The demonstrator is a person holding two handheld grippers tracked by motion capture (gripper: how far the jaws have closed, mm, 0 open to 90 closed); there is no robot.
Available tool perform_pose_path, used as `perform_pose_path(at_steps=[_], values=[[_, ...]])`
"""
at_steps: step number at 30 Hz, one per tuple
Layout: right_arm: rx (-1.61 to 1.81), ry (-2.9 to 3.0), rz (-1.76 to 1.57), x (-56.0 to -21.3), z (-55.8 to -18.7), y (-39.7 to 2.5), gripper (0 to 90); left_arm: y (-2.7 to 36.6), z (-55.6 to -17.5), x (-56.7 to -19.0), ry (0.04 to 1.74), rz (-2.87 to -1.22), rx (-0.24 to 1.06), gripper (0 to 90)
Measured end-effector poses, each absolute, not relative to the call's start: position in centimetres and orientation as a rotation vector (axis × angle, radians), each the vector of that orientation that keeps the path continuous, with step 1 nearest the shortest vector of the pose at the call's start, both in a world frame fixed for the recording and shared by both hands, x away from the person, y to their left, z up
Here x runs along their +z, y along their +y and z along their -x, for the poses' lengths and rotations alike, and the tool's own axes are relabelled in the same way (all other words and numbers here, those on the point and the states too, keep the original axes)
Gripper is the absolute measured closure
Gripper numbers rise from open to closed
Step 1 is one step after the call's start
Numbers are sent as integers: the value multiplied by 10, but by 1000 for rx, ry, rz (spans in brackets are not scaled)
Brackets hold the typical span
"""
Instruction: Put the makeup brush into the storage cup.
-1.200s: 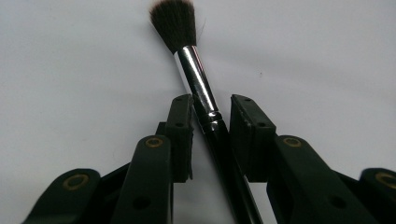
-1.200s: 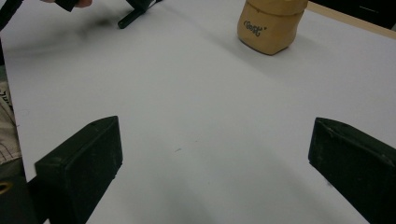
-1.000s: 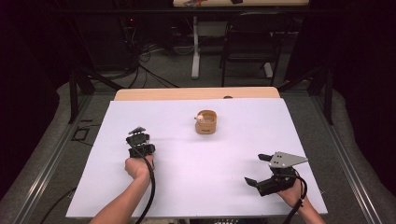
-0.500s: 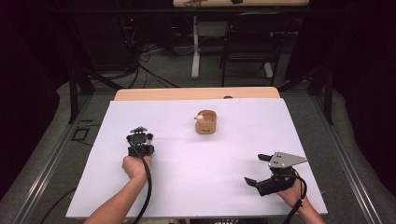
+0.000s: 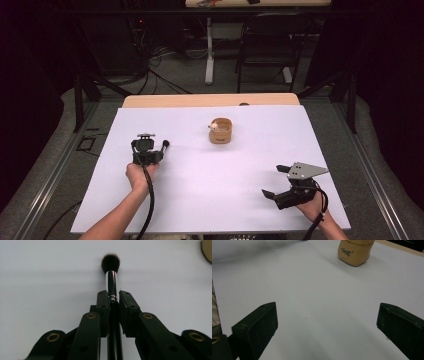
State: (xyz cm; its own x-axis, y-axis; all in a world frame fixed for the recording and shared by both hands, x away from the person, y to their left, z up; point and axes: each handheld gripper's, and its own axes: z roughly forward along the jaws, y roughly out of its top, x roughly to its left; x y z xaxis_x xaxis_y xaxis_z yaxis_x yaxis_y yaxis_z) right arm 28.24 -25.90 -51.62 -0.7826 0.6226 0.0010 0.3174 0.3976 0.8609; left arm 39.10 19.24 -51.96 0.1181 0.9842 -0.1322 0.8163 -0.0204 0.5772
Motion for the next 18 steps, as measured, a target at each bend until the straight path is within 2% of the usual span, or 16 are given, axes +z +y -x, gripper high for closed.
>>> perform_pose_path(at_steps=[6, 18], values=[[1334, 2339, -816, -516, -282, -259, 29, 195, -388, -513, 1660, -1891, 410, 794], [1327, 2343, -849, -519, -286, -260, 29, 193, -395, -527, 1649, -1983, 370, 794]])
